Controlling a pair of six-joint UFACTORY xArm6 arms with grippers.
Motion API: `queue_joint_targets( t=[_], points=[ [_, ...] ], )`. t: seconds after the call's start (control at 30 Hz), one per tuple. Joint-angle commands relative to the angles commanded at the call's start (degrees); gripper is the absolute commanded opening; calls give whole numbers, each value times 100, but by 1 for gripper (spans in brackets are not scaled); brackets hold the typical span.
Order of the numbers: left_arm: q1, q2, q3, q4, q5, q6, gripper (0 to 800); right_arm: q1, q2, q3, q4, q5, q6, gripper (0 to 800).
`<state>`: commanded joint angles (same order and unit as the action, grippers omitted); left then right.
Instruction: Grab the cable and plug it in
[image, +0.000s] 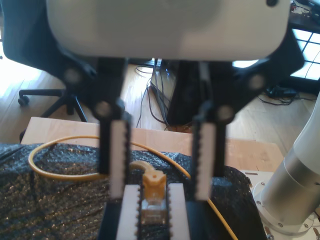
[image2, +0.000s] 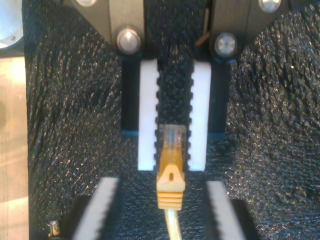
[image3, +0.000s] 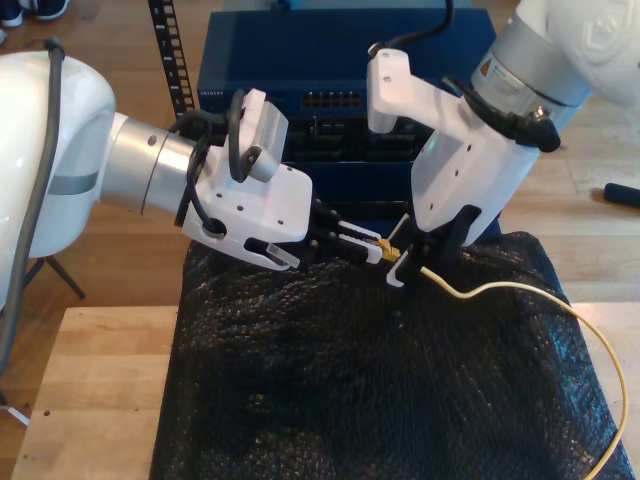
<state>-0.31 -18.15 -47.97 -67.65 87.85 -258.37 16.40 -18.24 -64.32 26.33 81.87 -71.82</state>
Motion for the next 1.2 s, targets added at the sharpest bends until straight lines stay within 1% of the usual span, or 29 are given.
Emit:
queue_joint_targets(
  t=[0.07, 0.13, 0.2, 0.27, 0.37, 0.4, 0.47, 0.67, 0.77, 0.87, 0.97, 1.03, 1.2],
  points=[
    [9, 0, 0, 9, 62, -62, 5, -62, -9, -44, -9, -35, -185, 799],
    [62, 9, 0, 18, 88, -53, 5, -264, -18, -132, -9, -70, -281, 800],
    [149, 62, 0, 0, 220, -53, 2, -431, -18, -211, 0, -79, -404, 800],
    [290, 334, -26, 0, 545, -62, 2, -475, -9, -255, 9, -79, -607, 800],
    [598, 897, -105, -97, 1231, -220, 2, -466, -9, -264, 9, -70, -844, 800],
    [721, 1011, -176, -158, 1354, -325, 2, -466, 0, -273, 18, -70, -862, 800],
    [923, 1143, -229, -273, 1459, -510, 2, -466, -9, -290, 88, -79, -862, 800],
    [1169, 1187, -211, -281, 1635, -853, 2, -536, -88, -396, 114, -88, -870, 800],
    [1284, 1363, -211, -343, 1837, -1037, 2, -510, -308, -334, 123, -79, -932, 800],
    [1389, 1503, -211, -589, 2092, -1187, 2, -492, -580, -229, 141, -97, -1222, 800],
    [1398, 1547, -211, -695, 2251, -1196, 2, -466, -941, -18, 273, -360, -1345, 800],
    [1407, 1556, -211, -712, 2321, -1204, 3, -448, -1187, 246, 352, -686, -1363, 798],
    [1442, 1802, -220, -782, 2629, -1213, 3, -97, -1503, 774, 369, -1530, -1644, 792]
  ],
)
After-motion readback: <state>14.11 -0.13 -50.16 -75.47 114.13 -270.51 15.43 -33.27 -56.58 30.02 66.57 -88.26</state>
